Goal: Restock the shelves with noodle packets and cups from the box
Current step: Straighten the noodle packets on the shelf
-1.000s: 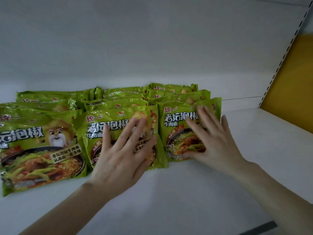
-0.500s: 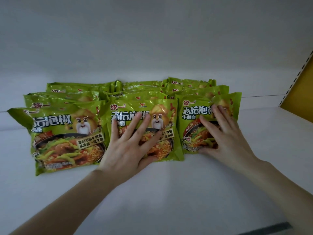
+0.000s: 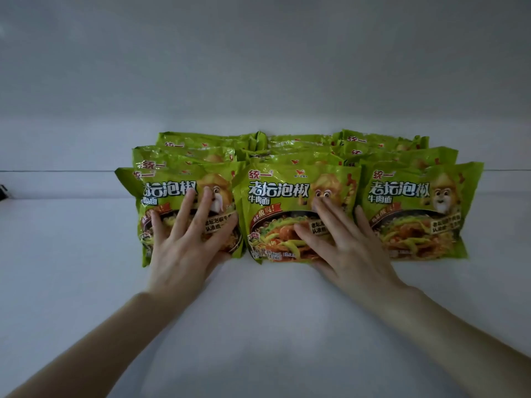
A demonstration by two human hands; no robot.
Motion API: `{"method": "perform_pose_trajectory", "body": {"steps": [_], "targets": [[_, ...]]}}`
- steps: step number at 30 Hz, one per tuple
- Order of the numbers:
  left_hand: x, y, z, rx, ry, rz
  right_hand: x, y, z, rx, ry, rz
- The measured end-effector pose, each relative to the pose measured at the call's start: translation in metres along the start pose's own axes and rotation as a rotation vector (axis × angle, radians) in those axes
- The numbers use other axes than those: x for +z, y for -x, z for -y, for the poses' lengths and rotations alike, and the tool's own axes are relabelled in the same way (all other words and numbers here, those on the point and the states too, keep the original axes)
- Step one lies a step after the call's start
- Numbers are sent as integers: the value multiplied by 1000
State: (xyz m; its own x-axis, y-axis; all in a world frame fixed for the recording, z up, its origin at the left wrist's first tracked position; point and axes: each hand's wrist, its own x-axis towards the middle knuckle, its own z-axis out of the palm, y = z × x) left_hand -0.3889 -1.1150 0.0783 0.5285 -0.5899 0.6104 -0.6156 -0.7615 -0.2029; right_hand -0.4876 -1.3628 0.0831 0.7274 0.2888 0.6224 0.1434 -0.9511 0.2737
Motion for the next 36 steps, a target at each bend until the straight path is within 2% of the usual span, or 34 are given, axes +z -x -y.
{"method": "perform_pose_trajectory", "body": {"steps": [10,19,25,30,36], "targets": [[-2,3,13,47,34,53,-3,-3,4,67,12,107],[-11,3,3,-8,11,89,-11,-3,13,144,7,202],[-31,21,-22,5,110,40,-23,1,15,171,-138,160],[-59,34,-58,69,248,-19,-50,4,17,380,-403,191],[-96,58,-100,106,393,65,-95,31,24,638,-545,318]]}}
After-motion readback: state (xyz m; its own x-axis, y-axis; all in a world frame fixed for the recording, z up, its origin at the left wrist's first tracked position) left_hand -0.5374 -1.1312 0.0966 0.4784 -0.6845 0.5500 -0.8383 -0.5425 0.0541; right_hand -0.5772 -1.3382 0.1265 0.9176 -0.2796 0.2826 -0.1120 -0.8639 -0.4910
